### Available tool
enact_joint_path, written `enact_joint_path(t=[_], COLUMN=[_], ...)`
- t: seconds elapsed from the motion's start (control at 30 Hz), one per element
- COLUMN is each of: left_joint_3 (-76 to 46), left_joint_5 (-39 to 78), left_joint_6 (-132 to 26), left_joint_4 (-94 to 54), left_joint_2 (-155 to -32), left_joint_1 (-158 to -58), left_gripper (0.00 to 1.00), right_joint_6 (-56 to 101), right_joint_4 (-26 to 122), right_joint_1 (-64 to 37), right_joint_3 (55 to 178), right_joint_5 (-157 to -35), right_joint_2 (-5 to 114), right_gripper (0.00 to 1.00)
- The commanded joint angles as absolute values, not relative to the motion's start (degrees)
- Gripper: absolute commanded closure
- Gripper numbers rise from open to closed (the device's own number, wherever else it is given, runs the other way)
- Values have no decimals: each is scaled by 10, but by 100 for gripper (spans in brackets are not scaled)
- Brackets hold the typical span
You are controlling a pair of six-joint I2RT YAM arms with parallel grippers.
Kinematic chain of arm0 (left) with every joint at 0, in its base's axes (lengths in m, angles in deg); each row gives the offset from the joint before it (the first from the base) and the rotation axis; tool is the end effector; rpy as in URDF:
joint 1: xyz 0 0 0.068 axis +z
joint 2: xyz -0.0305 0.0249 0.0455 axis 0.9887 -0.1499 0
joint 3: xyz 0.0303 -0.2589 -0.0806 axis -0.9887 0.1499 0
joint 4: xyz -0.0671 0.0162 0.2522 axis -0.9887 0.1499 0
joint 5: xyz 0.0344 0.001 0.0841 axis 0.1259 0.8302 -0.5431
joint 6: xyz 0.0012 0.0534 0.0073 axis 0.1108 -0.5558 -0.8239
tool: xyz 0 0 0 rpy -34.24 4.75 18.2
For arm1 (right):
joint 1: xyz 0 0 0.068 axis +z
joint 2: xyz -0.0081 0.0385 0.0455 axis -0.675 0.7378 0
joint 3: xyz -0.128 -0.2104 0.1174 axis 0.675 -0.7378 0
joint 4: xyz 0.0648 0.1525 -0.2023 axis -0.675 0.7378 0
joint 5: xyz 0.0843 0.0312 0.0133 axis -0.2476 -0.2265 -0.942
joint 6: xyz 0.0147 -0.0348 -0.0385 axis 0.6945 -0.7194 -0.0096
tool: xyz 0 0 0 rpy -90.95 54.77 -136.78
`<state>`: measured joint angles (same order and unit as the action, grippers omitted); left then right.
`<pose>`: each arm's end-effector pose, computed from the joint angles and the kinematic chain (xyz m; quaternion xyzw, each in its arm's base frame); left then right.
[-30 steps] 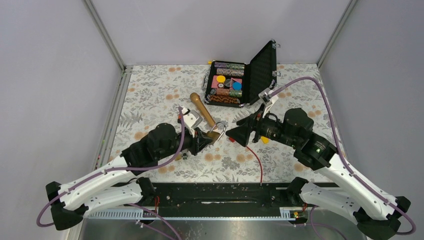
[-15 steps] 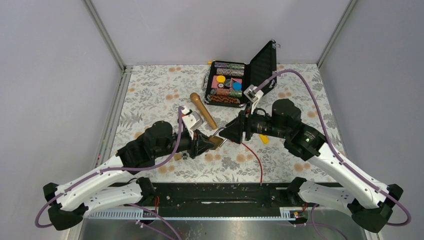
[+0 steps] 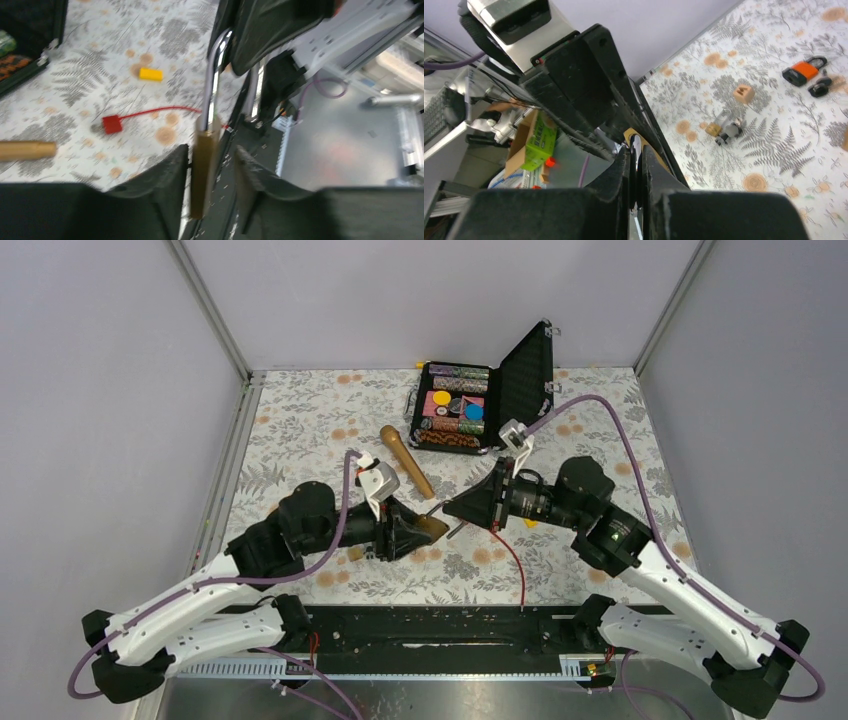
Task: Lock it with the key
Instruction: Lock the lock.
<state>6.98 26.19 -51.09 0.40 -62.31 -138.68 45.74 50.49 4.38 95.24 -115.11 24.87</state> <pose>0.0870 -0.1527 0.3587 0.3622 0.6886 -0.4441 0.4444 0.1264 0.1581 0.3939 -0.2619 0.6552 0.5568 0.4384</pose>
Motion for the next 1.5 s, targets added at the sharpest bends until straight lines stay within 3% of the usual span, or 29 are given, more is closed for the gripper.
enact_joint_path(t=[0.0,0.1,0.23,0.5,0.8,1.1,1.13,1.23,1.37,1.4,1.47], left_joint_3=[22,31,45,115,122,132,132,132,132,132,132], left_joint_5=[323,331,327,321,315,273,271,266,266,266,268], left_joint_6=[-470,-451,-436,-381,-372,-363,-362,-358,-354,-352,-353], left_joint_4=[-127,-172,-231,-401,-416,-427,-428,-431,-440,-442,-442], left_joint_2=[-600,-596,-597,-575,-579,-588,-590,-595,-601,-602,-604], left_joint_1=[-1387,-1387,-1387,-1387,-1387,-1387,-1387,-1387,-1387,-1387,-1387], left_gripper=[49,31,31,42,54,76,75,59,56,59,77], right_joint_6=[530,558,579,620,651,663,664,668,670,670,670], right_joint_4=[237,178,132,91,68,55,55,48,44,44,44], right_joint_1=[46,46,47,46,46,46,46,46,47,47,46], right_joint_3=[912,913,912,902,899,894,894,891,889,889,886], right_joint_5=[-1152,-1155,-1134,-1098,-1092,-1088,-1088,-1088,-1087,-1086,-1085], right_joint_2=[205,205,198,179,181,194,195,200,201,202,201], right_gripper=[100,100,100,100,100,100,100,100,100,100,100])
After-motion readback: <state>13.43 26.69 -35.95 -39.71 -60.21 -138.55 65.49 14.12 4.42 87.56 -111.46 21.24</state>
